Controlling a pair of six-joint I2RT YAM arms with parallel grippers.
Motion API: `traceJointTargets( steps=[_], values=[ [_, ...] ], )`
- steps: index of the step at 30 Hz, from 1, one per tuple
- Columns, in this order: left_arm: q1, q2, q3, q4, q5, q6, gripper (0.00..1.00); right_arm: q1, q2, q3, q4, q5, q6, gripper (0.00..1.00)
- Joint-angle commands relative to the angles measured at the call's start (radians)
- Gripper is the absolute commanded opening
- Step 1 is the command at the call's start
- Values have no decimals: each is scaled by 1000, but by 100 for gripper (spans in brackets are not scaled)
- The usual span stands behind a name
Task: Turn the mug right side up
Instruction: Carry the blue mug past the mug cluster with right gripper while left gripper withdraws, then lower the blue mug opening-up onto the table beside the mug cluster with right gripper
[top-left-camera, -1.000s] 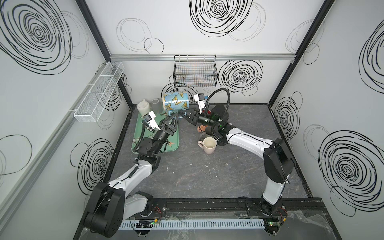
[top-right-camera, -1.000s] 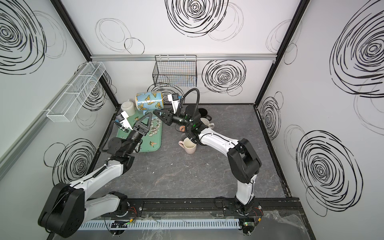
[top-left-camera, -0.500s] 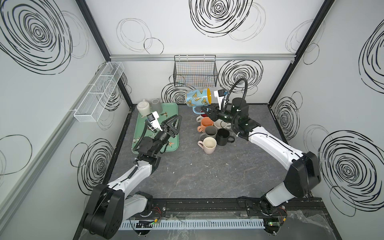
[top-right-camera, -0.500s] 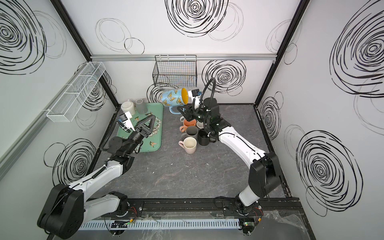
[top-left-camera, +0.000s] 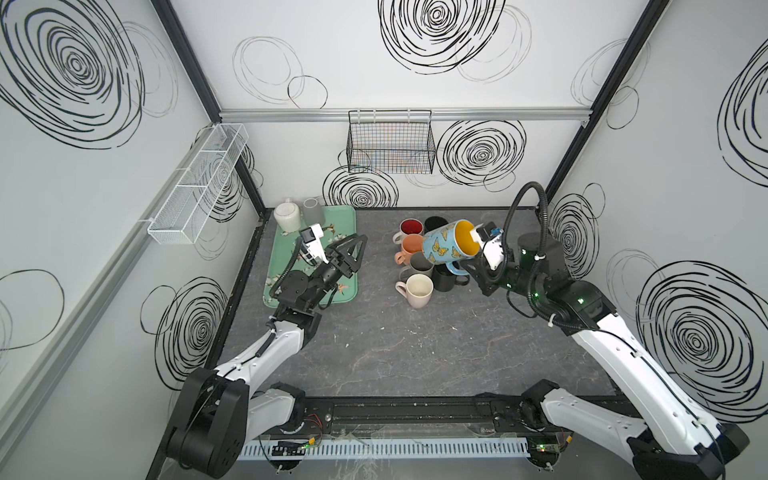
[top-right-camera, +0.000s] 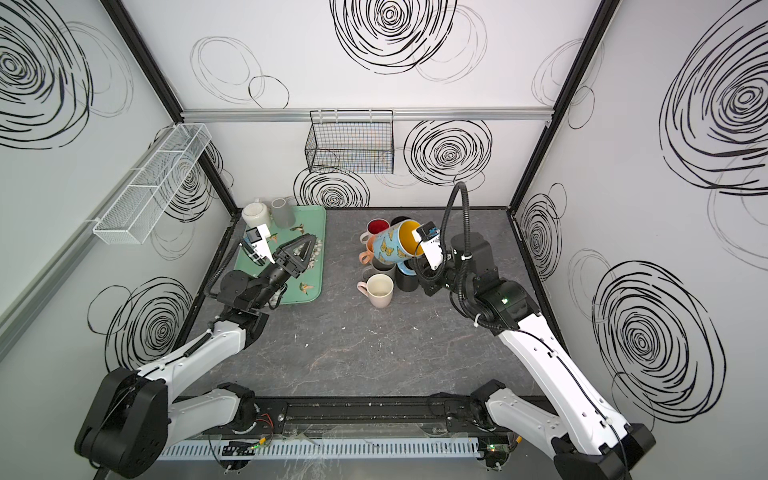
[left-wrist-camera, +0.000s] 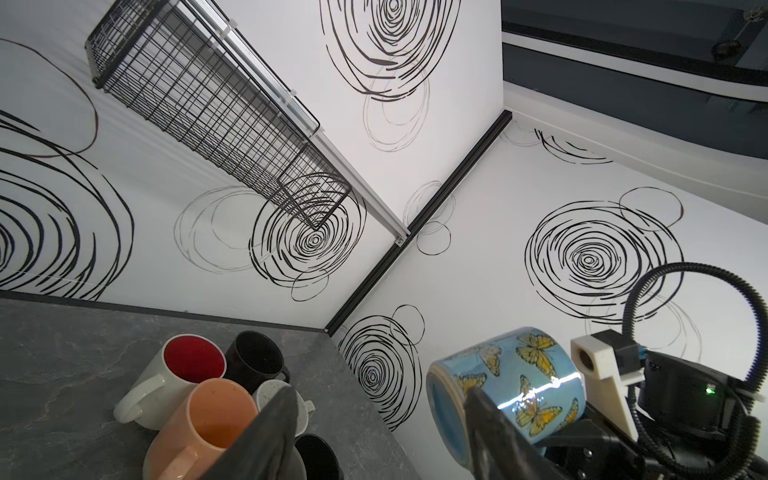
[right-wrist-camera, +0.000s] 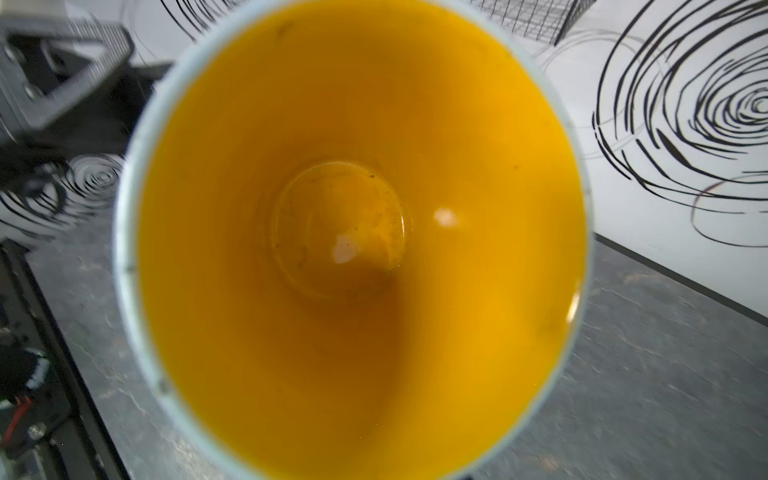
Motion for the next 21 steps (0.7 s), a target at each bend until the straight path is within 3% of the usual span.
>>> traceJointTargets(
  steps=[1, 12, 17, 21],
  values=[
    [14, -9, 37, 1, 32, 20, 67, 0, -41, -43, -91, 87, -159, 0],
    [112, 31, 75, -9, 100, 2, 67, -14, -148, -277, -115, 119, -311, 0],
    [141, 64, 92, 43, 121, -39, 65, -15, -83, -350, -75, 132, -346, 0],
    [152, 69, 119, -10, 119, -12, 64, -18, -19, -398, 30, 174, -354, 0]
  ],
)
